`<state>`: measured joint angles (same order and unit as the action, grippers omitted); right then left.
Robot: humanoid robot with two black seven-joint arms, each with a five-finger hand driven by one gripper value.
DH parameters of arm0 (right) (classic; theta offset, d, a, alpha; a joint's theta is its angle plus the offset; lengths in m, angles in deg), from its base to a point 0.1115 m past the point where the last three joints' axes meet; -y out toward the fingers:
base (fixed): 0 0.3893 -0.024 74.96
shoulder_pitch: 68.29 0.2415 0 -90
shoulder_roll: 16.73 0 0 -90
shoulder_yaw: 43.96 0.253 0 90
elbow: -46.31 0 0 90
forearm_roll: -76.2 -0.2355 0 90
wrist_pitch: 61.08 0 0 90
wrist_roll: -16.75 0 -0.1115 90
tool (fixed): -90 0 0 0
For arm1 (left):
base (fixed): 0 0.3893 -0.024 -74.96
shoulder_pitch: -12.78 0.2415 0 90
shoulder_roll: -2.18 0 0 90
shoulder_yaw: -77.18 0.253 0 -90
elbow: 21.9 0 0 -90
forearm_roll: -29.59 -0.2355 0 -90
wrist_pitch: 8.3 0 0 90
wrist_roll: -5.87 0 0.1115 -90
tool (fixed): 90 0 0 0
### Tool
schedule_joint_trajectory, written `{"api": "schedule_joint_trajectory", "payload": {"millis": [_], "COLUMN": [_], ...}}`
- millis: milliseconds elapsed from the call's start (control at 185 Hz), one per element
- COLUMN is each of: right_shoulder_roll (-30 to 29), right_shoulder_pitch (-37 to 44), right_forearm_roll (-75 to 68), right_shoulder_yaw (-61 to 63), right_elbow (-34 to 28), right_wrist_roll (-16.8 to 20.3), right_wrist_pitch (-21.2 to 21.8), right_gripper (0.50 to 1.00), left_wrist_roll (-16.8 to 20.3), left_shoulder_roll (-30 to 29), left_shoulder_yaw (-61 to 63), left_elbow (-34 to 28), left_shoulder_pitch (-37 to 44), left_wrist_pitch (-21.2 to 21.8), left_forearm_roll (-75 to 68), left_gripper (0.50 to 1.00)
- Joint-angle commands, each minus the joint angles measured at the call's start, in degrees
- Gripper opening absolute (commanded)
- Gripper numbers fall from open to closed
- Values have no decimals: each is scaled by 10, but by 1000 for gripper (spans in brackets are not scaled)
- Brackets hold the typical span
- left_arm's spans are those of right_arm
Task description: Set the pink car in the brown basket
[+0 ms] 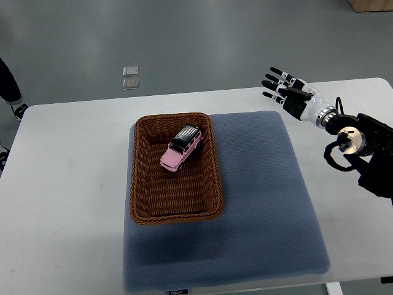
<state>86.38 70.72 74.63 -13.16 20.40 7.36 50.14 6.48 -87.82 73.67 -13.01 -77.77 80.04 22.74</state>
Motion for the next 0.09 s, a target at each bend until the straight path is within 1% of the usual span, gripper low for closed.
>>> {"api": "schedule_joint_trajectory", "payload": {"millis": [0,86], "right_shoulder_roll": [-1,2], "right_shoulder_pitch": [-1,-2], "right_forearm_roll": [0,-1], "right_shoulder_yaw": [1,1], "right_elbow": [2,2], "right_wrist_roll": [0,0], "right_wrist_pitch": [2,3], "right_gripper": [913,913], "left_wrist_roll": [0,0], "left_shoulder_roll": [0,0], "left_shoulder_yaw": [0,0], "left_elbow": [1,0], "left_shoulder_pitch": [0,-1], "left_wrist_pitch": [0,0], "left_forearm_roll": [0,0], "left_gripper": [1000,1000]}}
